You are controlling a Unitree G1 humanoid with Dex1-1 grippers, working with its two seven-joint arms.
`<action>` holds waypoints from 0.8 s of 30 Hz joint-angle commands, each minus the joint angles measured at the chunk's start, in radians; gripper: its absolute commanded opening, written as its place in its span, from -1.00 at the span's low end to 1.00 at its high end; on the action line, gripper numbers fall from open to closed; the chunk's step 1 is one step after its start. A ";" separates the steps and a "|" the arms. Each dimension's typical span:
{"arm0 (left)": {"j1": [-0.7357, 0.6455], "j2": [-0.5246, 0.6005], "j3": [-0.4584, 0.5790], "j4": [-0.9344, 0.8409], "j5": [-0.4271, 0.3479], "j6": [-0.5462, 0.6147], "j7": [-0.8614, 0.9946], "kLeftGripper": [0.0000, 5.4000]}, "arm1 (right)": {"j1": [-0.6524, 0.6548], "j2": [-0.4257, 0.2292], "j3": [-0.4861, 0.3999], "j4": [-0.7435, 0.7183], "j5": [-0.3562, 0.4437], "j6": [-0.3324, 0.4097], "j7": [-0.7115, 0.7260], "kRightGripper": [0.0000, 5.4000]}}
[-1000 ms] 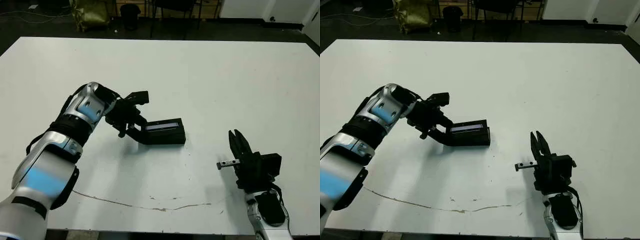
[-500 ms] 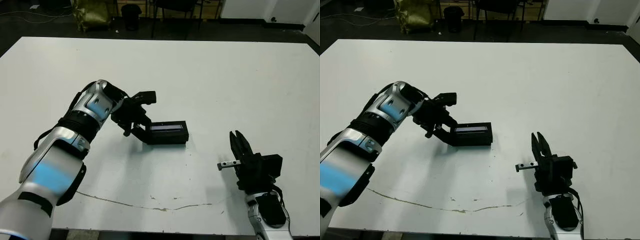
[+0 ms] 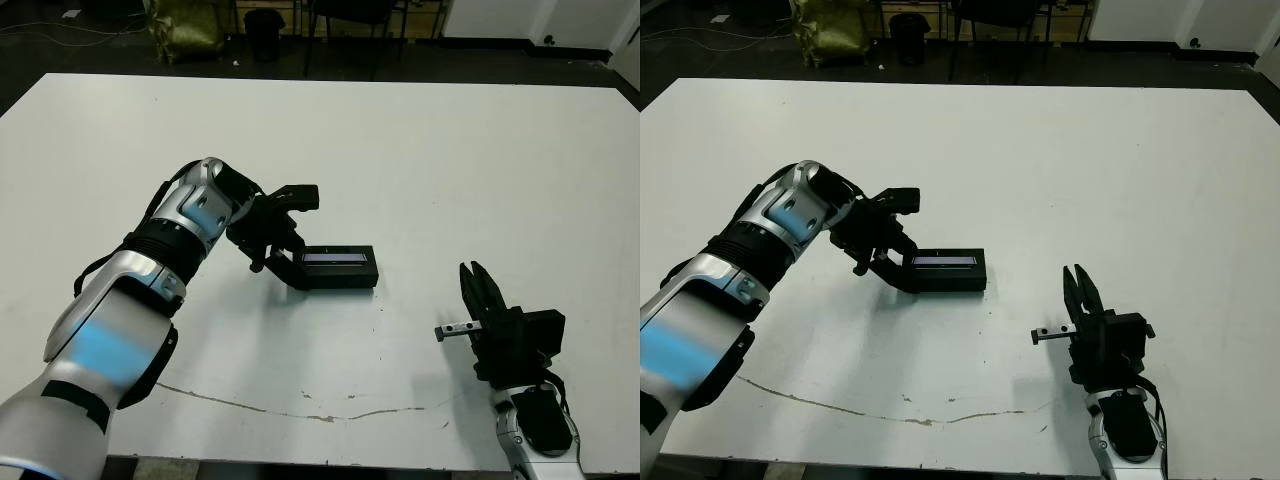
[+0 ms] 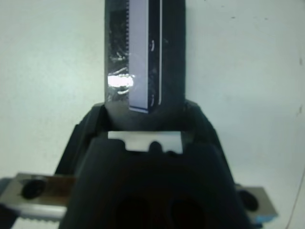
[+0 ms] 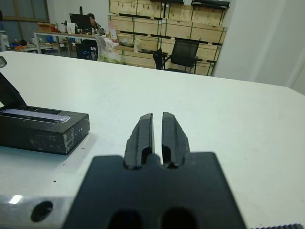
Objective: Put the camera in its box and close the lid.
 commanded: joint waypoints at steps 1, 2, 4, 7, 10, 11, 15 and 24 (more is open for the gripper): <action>0.023 -0.039 -0.034 -0.037 0.029 -0.047 0.059 0.06 | 0.016 -0.003 -0.002 -0.009 -0.005 0.032 -0.008 -1.00; 0.030 -0.036 -0.036 -0.046 0.033 -0.082 0.068 0.16 | 0.018 -0.003 -0.001 -0.014 -0.006 0.037 -0.009 -1.00; 0.041 -0.029 -0.043 -0.054 0.038 -0.156 0.088 0.35 | 0.018 -0.001 0.000 -0.015 -0.010 0.040 -0.012 -1.00; 0.045 -0.020 -0.054 -0.056 0.050 -0.219 0.109 0.62 | 0.017 -0.001 -0.001 -0.011 -0.010 0.032 -0.011 -1.00; 0.041 -0.018 -0.060 -0.054 0.058 -0.182 0.115 0.90 | 0.018 0.000 -0.002 -0.014 -0.007 0.035 -0.010 -1.00; 0.040 -0.018 -0.060 -0.051 0.060 -0.165 0.114 0.98 | 0.017 0.000 -0.003 -0.010 -0.003 0.030 -0.008 -1.00; 0.041 -0.010 -0.071 -0.056 0.069 -0.122 0.111 0.99 | 0.016 0.002 -0.001 -0.005 -0.007 0.026 -0.010 -1.00; 0.068 0.029 -0.068 -0.062 0.056 -0.168 0.124 0.99 | 0.014 -0.003 -0.002 0.017 -0.004 -0.002 0.000 -1.00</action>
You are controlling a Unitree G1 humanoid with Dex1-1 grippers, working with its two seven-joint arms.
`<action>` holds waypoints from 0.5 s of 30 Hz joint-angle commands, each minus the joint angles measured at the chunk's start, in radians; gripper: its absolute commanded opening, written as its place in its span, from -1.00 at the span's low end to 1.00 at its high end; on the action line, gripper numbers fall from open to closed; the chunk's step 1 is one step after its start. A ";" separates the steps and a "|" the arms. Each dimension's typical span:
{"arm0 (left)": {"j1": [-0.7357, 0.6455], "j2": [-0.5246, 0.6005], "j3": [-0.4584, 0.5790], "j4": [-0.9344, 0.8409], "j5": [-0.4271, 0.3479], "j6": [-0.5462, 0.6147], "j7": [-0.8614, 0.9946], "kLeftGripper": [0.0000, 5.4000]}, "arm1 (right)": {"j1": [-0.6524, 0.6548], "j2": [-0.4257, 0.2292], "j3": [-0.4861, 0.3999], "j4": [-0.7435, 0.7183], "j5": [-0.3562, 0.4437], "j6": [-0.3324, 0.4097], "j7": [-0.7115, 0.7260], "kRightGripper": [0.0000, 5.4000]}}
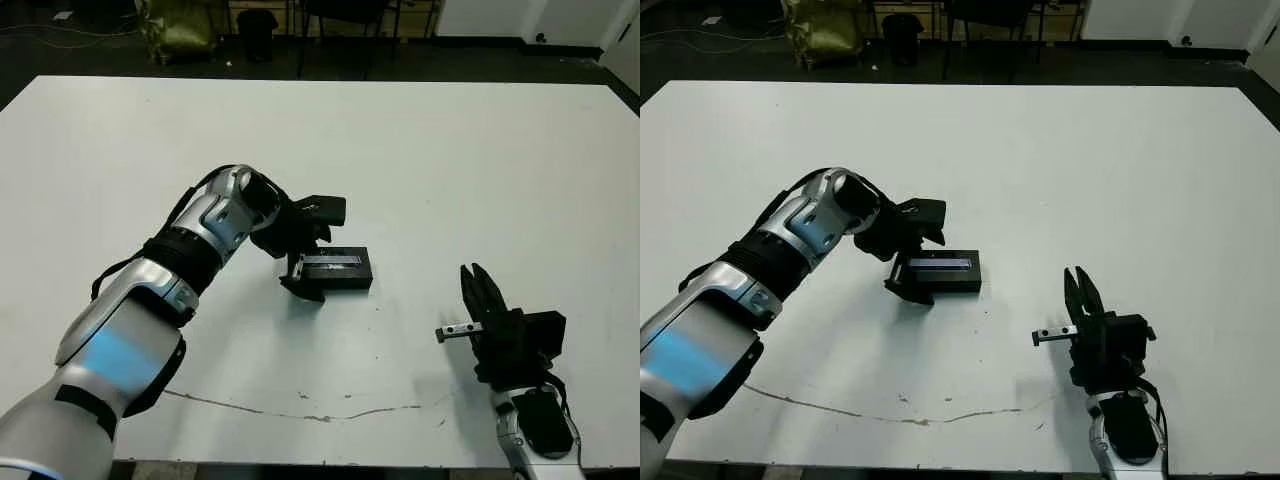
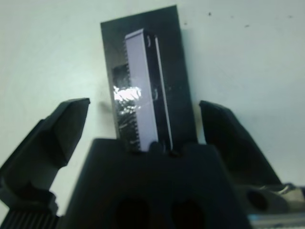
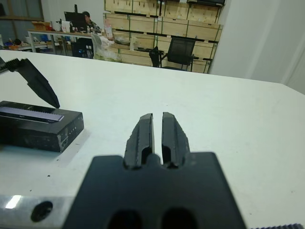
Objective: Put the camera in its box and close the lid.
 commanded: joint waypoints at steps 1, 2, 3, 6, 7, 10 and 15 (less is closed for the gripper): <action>0.038 0.029 -0.007 0.016 0.018 -0.026 0.003 0.99 | 0.007 -0.004 -0.001 0.017 -0.002 -0.005 -0.002 -1.00; 0.037 0.028 -0.002 0.011 0.012 -0.035 0.000 0.99 | 0.007 -0.002 -0.001 0.020 -0.004 -0.009 -0.003 -1.00; 0.035 0.026 0.003 0.008 0.006 -0.042 -0.003 0.99 | 0.007 -0.002 -0.001 0.021 -0.005 -0.011 -0.005 -1.00; 0.035 0.012 0.051 -0.002 -0.051 -0.016 -0.023 0.99 | 0.005 -0.002 0.001 0.028 -0.008 -0.023 -0.005 -1.00; 0.035 0.009 0.066 -0.011 -0.070 -0.009 -0.028 0.99 | 0.007 -0.001 0.002 0.023 -0.010 -0.015 -0.007 -1.00; 0.043 -0.001 0.097 -0.052 -0.117 -0.033 -0.034 0.99 | 0.011 -0.002 0.004 0.012 -0.013 0.002 -0.008 -1.00; 0.041 -0.021 0.111 -0.083 -0.162 0.017 -0.055 0.99 | 0.014 -0.002 0.005 0.013 -0.014 0.000 -0.009 -1.00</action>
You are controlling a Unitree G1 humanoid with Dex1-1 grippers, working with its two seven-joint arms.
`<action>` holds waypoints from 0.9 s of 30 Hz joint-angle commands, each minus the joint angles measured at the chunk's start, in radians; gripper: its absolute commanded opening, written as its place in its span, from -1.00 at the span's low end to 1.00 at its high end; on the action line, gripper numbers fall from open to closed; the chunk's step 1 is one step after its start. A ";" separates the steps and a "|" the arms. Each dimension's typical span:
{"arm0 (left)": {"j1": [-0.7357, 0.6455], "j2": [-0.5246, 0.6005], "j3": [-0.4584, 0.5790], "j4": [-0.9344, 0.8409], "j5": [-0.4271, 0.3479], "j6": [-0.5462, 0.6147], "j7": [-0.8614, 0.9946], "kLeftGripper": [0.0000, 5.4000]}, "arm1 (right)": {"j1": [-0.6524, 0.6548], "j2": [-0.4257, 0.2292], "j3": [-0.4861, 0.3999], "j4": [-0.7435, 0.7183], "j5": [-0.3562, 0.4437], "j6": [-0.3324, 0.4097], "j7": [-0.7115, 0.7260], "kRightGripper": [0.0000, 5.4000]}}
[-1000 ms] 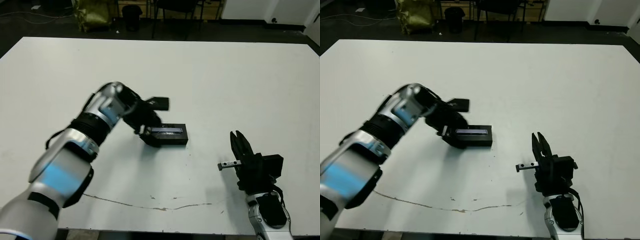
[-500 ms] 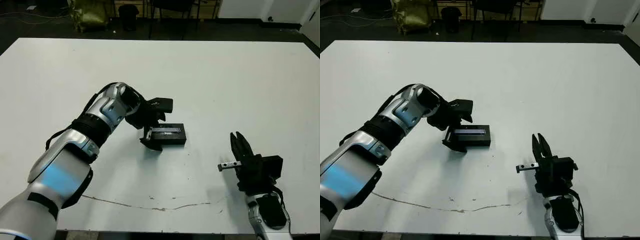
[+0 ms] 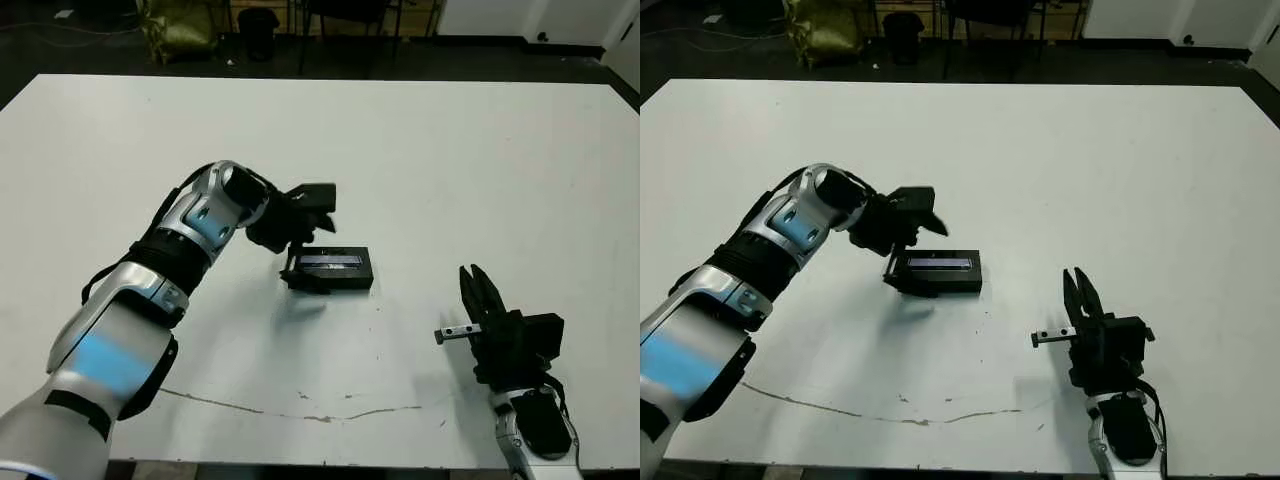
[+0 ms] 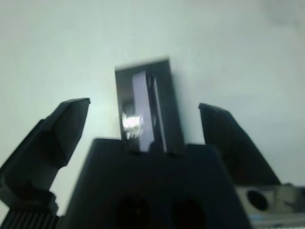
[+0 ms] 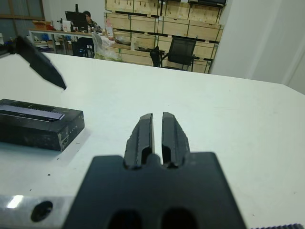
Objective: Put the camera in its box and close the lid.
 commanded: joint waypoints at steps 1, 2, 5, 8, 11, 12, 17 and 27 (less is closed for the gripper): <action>0.018 -0.005 0.005 -0.008 -0.019 0.030 -0.015 0.99 | 0.012 -0.002 0.001 0.003 -0.005 0.014 -0.006 -1.00; 0.018 -0.006 0.004 -0.008 -0.023 0.030 -0.019 0.99 | 0.013 -0.001 0.002 0.000 -0.004 0.016 -0.006 -1.00; 0.021 -0.003 -0.008 -0.015 -0.024 0.033 -0.027 0.99 | 0.016 0.000 0.002 -0.006 -0.002 0.024 -0.007 -1.00; 0.025 0.006 -0.023 -0.014 -0.015 0.029 -0.043 0.99 | 0.019 0.002 0.003 -0.015 -0.004 0.037 -0.011 -1.00; 0.041 0.016 -0.029 -0.014 -0.014 -0.006 -0.048 0.99 | 0.015 0.002 0.000 0.000 0.004 0.025 -0.006 -1.00; 0.046 0.018 -0.029 -0.017 -0.014 -0.004 -0.047 0.99 | 0.014 0.002 -0.001 0.003 0.009 0.024 -0.004 -1.00; 0.110 0.015 0.070 -0.122 -0.098 0.099 0.025 0.99 | 0.017 0.002 0.003 -0.007 -0.002 0.029 -0.010 -1.00; 0.407 -0.095 0.418 -0.667 -0.343 0.303 0.576 0.49 | 0.014 0.005 -0.003 0.004 0.001 0.014 -0.015 -1.00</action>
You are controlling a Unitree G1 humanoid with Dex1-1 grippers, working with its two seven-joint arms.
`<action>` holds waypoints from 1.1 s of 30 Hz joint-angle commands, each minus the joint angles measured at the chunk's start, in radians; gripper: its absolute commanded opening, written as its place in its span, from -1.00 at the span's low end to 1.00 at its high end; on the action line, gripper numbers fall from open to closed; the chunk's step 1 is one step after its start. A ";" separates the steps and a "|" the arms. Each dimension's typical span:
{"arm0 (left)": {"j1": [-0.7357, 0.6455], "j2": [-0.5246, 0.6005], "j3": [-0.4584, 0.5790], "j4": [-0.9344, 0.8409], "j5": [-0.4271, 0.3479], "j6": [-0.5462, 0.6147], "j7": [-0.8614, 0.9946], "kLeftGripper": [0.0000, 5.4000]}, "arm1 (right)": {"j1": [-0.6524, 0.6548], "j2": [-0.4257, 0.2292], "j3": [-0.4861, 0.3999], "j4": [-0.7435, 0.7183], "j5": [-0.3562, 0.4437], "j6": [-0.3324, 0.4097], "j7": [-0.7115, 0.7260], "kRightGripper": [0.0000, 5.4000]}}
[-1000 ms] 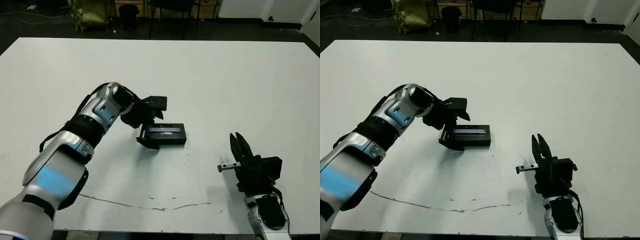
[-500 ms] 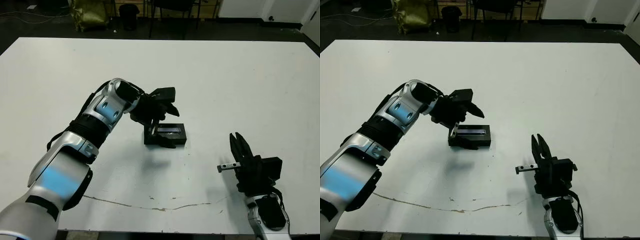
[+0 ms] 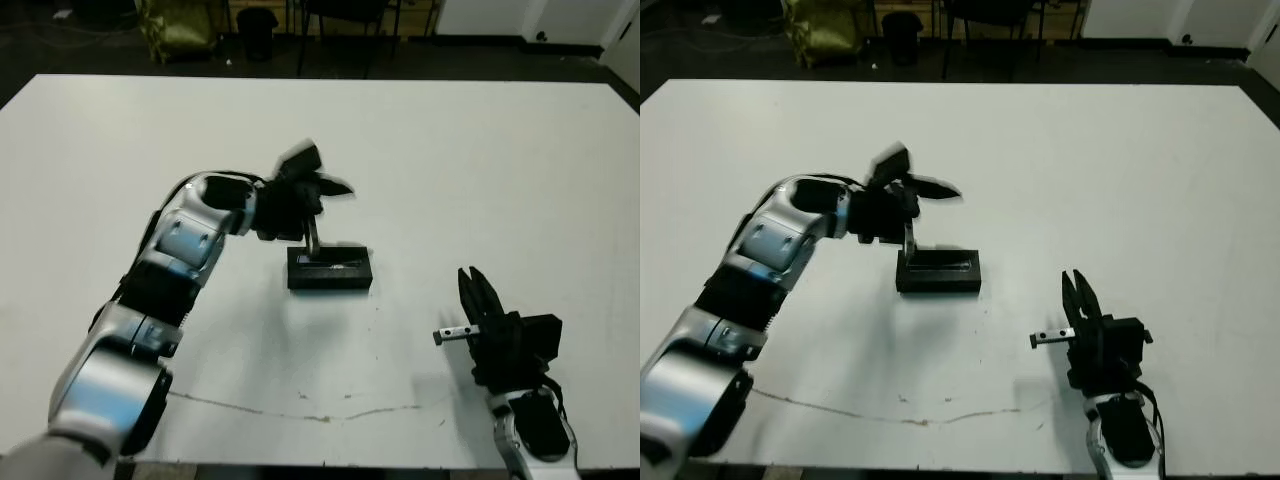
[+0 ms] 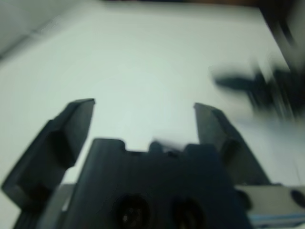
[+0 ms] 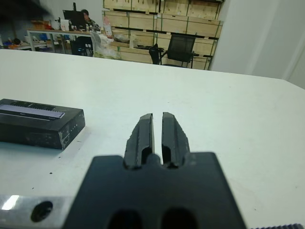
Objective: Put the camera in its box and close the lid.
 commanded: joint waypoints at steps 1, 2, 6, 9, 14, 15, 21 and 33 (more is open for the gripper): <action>0.101 -0.020 0.039 -0.113 -0.050 -0.026 0.083 0.39 | 0.006 -0.002 -0.002 0.010 -0.018 0.001 -0.016 -1.00; 0.130 -0.020 0.037 -0.153 -0.057 -0.033 0.103 0.30 | 0.005 -0.001 -0.001 0.010 -0.024 0.002 -0.019 -1.00; 0.259 -0.041 0.005 -0.318 -0.049 -0.004 0.236 -0.07 | -0.009 -0.004 -0.002 0.048 -0.007 -0.052 -0.001 -1.00; 0.329 -0.054 -0.043 -0.403 0.000 0.049 0.367 -0.33 | -0.008 -0.003 0.002 0.039 -0.013 -0.039 -0.006 -1.00; 0.373 -0.065 -0.122 -0.412 0.078 0.061 0.492 -0.79 | -0.004 -0.004 0.008 0.014 -0.021 -0.009 -0.011 -1.00; 0.374 -0.066 -0.137 -0.404 0.093 0.059 0.508 -0.88 | -0.003 -0.004 0.009 0.011 -0.023 -0.004 -0.013 -1.00; 0.361 -0.091 -0.199 -0.332 0.142 0.056 0.566 -0.98 | -0.010 -0.005 0.010 0.029 -0.020 -0.035 -0.007 -1.00; 0.322 -0.178 -0.271 -0.152 0.208 -0.001 0.645 -0.98 | -0.005 -0.011 0.007 0.025 -0.013 -0.023 -0.004 -1.00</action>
